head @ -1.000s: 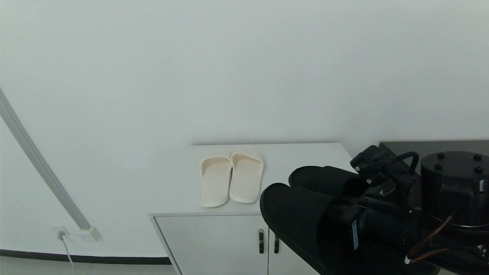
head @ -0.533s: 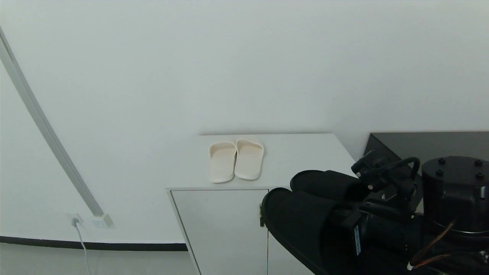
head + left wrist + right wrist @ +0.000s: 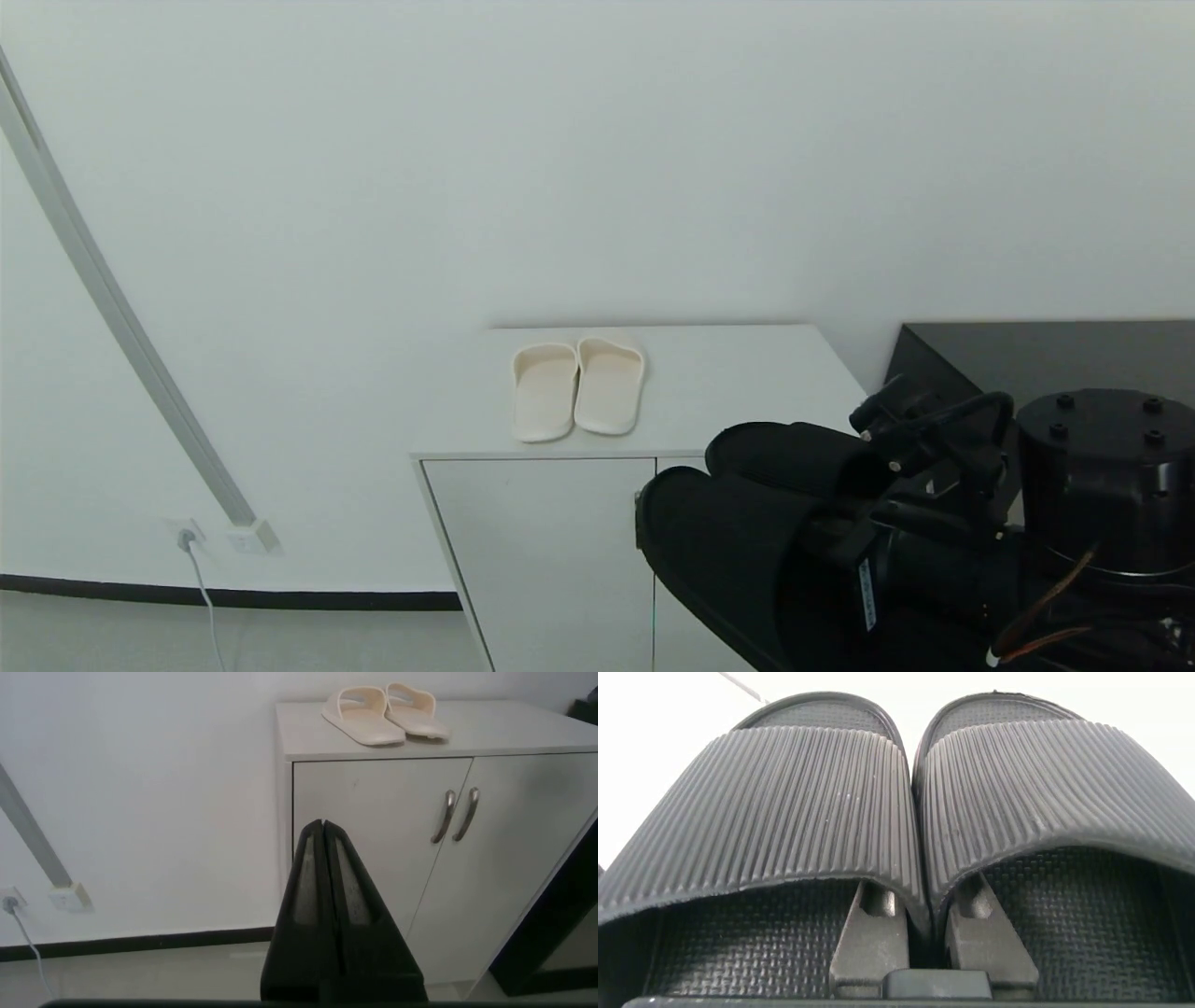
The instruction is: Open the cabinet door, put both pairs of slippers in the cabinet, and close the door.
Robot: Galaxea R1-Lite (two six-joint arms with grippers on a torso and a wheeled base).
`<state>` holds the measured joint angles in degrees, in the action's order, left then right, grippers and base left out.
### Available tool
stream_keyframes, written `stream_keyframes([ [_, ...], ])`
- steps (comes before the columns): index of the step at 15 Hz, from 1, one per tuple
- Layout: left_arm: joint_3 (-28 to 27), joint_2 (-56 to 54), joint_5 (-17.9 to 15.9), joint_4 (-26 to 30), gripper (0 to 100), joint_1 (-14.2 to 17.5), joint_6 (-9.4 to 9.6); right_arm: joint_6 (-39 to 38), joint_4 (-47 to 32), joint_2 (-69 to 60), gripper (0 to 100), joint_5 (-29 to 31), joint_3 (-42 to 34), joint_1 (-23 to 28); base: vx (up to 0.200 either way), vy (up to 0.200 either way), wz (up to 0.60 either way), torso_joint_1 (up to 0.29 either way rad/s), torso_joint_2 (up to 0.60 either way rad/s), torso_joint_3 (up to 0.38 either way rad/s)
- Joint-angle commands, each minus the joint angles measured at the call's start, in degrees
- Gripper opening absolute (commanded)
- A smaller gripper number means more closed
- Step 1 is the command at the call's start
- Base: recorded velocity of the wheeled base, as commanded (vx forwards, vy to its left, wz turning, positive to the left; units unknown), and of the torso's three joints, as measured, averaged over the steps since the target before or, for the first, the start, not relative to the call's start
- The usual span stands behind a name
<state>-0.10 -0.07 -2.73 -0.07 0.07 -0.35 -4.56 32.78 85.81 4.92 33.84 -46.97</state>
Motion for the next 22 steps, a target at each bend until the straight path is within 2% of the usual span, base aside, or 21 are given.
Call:
stream_keyframes([
  [1, 0.01, 0.07, 0.01, -0.01, 0, 0.01, 0.00, -0.01, 0.00, 0.94, 0, 0.00, -0.09, 0.04, 0.000, 0.000, 0.00, 0.000, 0.00, 0.000],
  [7, 0.01, 0.07, -0.08, -0.01, 0, 0.01, -0.09, -0.10, 0.09, 0.59, 0, 0.26, -0.79, 0.04, 0.000, 0.000, 0.00, -0.051, 0.13, 0.074],
  [8, 0.01, 0.07, -0.08, -0.01, 100, 0.01, -0.09, -0.10, 0.09, 0.50, 0, 0.17, -1.23, 0.12, 0.000, 0.000, 0.00, -0.198, 0.48, 0.261],
  [22, 0.01, 0.07, 0.01, -0.01, 100, 0.01, -0.17, 0.08, 0.09, 0.85, 0, 0.35, -1.59, 0.12, 0.000, 0.000, 0.00, -0.209, 0.53, 0.315],
])
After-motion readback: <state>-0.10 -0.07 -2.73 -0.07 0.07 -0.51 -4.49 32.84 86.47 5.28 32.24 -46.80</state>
